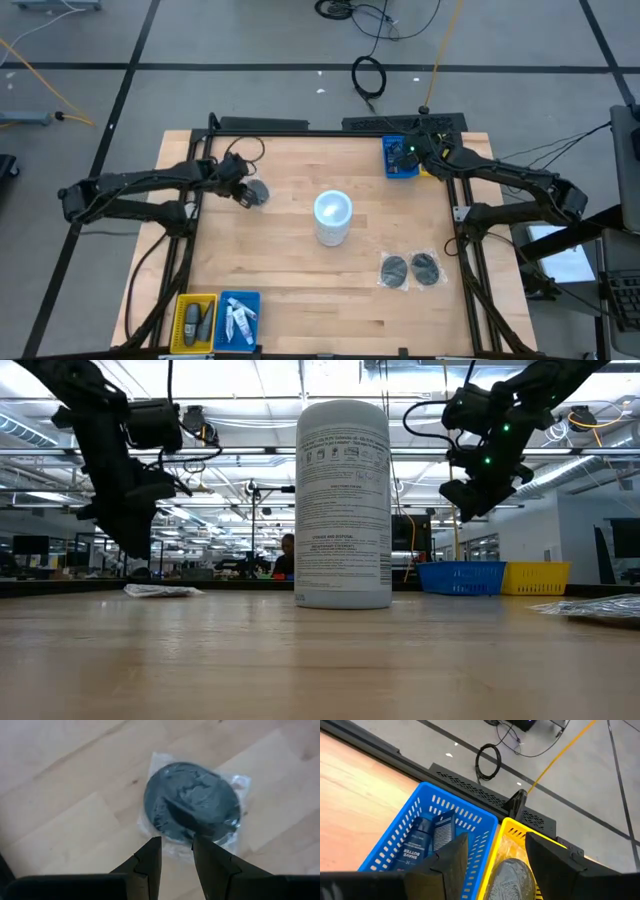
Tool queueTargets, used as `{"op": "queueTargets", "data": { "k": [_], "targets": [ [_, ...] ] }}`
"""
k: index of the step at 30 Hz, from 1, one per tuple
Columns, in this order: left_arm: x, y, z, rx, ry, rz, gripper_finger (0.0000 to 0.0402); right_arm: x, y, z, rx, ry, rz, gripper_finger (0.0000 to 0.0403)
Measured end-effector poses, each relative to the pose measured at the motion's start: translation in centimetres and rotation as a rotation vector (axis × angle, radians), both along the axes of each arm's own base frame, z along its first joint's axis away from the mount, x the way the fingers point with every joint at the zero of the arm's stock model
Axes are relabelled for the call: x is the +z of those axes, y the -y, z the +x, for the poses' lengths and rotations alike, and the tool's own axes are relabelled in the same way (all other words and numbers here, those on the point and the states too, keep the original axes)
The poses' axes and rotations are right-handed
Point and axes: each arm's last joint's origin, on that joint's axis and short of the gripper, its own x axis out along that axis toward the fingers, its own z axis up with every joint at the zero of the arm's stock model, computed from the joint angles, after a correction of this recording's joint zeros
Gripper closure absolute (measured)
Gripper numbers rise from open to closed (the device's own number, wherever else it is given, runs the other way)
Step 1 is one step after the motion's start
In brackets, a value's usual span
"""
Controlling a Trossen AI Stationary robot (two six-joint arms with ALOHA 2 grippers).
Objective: Pick & Place Travel size toiletries
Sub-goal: Put the black hairbrush into the top yellow bin
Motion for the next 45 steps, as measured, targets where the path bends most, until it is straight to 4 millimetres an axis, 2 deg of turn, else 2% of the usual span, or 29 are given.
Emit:
{"op": "queueTargets", "data": {
  "k": [7,12,16,30,42,45],
  "targets": [
    [-1.4,-2.2,-0.4,-0.027,-0.070,-0.069,0.0288,0.0,-0.5,0.4,0.029,-0.001,0.000,0.0215],
    [-2.9,-2.7,0.1,-0.149,-0.100,-0.137,0.0288,0.0,-0.8,0.6,0.043,-0.002,-0.003,0.0219],
    [-3.5,-3.0,0.2,-0.139,-0.145,-0.132,0.0288,0.0,-0.9,0.7,0.049,-0.003,-0.004,0.0222],
    [-3.3,-3.1,0.2,-0.197,-0.130,-0.136,0.0288,0.0,-0.9,0.7,0.051,-0.001,-0.005,0.0222],
    [-1.8,-3.4,0.7,-0.217,-0.139,-0.142,0.0287,0.0,-0.9,0.7,0.051,-0.001,-0.005,0.0222],
    [-1.8,-3.4,0.6,-0.213,-0.153,-0.144,0.0270,0.0,-0.9,0.7,0.051,-0.001,-0.005,0.0222]
  ]
}}
